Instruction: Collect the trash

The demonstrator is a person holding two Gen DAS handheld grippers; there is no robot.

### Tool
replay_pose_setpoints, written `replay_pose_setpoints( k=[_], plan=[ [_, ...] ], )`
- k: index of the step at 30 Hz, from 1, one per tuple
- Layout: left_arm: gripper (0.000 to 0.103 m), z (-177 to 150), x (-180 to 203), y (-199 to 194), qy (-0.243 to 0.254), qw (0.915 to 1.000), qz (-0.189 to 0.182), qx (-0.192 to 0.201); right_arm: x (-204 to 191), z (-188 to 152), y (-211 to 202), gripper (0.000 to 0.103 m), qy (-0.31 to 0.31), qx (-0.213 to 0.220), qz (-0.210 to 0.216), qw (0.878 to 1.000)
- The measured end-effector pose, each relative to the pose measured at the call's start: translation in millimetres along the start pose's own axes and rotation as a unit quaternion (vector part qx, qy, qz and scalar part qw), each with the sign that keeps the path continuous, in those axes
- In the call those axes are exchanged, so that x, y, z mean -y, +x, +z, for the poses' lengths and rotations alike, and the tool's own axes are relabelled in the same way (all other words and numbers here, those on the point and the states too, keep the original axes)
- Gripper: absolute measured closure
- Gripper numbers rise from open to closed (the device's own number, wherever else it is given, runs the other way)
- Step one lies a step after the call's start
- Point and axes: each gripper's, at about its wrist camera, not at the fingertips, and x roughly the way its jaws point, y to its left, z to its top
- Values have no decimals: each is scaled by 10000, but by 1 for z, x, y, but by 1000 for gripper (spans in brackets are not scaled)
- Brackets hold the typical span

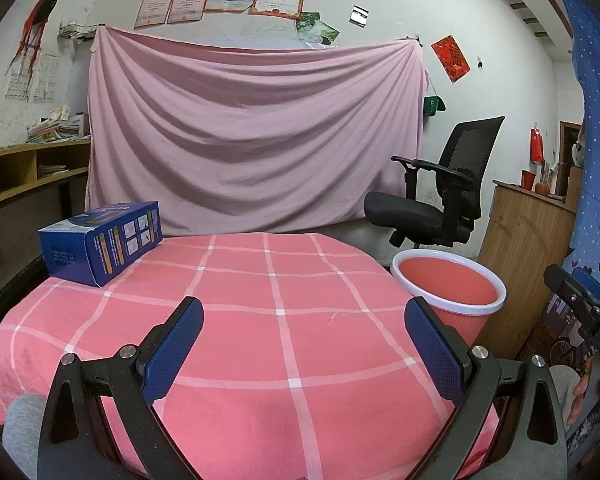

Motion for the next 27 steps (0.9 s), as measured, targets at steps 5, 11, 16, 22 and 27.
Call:
replay_pose_setpoints(
  k=[5, 11, 16, 22, 27],
  plan=[
    [5, 0, 0, 0, -4, 10000, 2, 5, 0, 0, 0, 0, 1, -1, -1, 10000],
    [5, 0, 0, 0, 1, 10000, 3, 7, -1, -1, 0, 0, 2, -12, -1, 10000],
    [5, 0, 0, 0, 0, 10000, 1, 7, -1, -1, 0, 0, 2, -14, -4, 10000],
    [5, 0, 0, 0, 0, 10000, 2, 5, -2, -1, 0, 0, 6, -21, -3, 10000],
    [5, 0, 0, 0, -3, 10000, 2, 7, -1, 0, 0, 0, 5, -20, -3, 10000]
  ],
)
